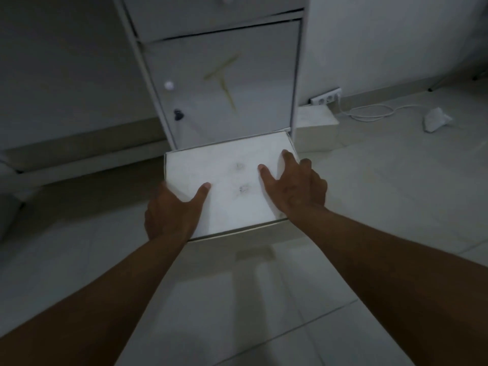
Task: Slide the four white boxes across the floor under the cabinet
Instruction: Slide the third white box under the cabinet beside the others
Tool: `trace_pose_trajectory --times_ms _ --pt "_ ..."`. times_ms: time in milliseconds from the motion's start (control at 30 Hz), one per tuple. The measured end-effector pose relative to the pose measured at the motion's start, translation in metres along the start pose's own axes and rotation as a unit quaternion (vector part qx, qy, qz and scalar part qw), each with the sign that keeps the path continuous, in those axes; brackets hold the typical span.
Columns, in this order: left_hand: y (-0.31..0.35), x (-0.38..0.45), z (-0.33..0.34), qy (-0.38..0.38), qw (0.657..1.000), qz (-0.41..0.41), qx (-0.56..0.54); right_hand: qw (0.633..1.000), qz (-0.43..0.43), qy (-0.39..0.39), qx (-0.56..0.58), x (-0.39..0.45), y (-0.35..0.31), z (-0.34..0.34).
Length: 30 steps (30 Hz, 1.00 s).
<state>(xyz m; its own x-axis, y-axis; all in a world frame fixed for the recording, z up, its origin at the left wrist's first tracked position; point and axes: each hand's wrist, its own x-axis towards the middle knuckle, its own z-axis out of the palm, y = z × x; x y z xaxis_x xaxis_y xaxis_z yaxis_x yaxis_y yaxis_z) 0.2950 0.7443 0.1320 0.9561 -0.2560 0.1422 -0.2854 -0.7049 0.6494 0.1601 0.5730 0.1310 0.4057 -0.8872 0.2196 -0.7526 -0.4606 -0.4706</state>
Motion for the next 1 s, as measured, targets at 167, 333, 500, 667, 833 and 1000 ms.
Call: trace_pose_trajectory --times_ms 167,333,500,667,833,1000 --pt "-0.072 0.027 -0.05 0.004 1.0 -0.027 -0.002 1.0 -0.01 -0.024 0.012 -0.05 -0.067 0.039" --pt "-0.139 0.047 -0.076 0.006 0.998 -0.061 0.001 0.999 -0.02 -0.042 0.012 -0.087 -0.118 0.083" --pt "-0.199 0.059 -0.073 0.017 0.994 -0.11 0.022 0.996 -0.055 -0.075 0.009 -0.106 -0.141 0.133" --pt "-0.236 0.047 -0.048 0.014 0.988 -0.146 0.038 0.993 -0.067 -0.097 0.0 -0.121 -0.126 0.174" --pt "-0.255 0.037 -0.036 0.006 0.985 -0.162 0.064 0.988 -0.074 -0.138 0.013 -0.133 -0.106 0.194" --pt "-0.275 0.043 -0.028 -0.004 0.983 -0.166 0.075 0.978 -0.081 -0.189 0.034 -0.136 -0.096 0.216"
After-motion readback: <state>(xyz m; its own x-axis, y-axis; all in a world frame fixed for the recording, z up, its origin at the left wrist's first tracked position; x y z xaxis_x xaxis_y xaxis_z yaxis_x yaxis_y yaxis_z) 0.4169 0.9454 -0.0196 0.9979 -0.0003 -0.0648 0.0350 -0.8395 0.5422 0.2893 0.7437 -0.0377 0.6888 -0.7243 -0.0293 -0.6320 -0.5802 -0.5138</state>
